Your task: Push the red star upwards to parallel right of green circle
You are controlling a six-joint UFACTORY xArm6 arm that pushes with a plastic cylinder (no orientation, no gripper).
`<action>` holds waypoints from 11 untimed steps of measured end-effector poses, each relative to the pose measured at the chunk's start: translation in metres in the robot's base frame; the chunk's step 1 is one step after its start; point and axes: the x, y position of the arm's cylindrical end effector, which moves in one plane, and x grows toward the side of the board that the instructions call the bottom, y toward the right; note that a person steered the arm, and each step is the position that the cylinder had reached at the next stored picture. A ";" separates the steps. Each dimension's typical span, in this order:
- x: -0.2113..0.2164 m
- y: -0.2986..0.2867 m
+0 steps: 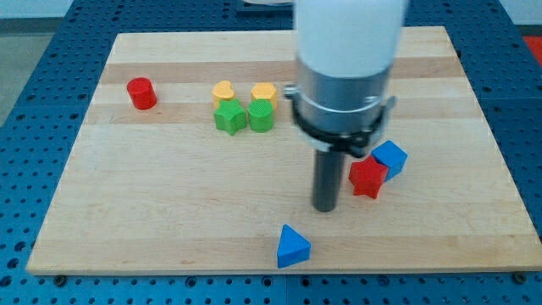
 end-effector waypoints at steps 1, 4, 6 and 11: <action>-0.060 0.042; 0.005 0.040; -0.079 0.082; 0.077 0.048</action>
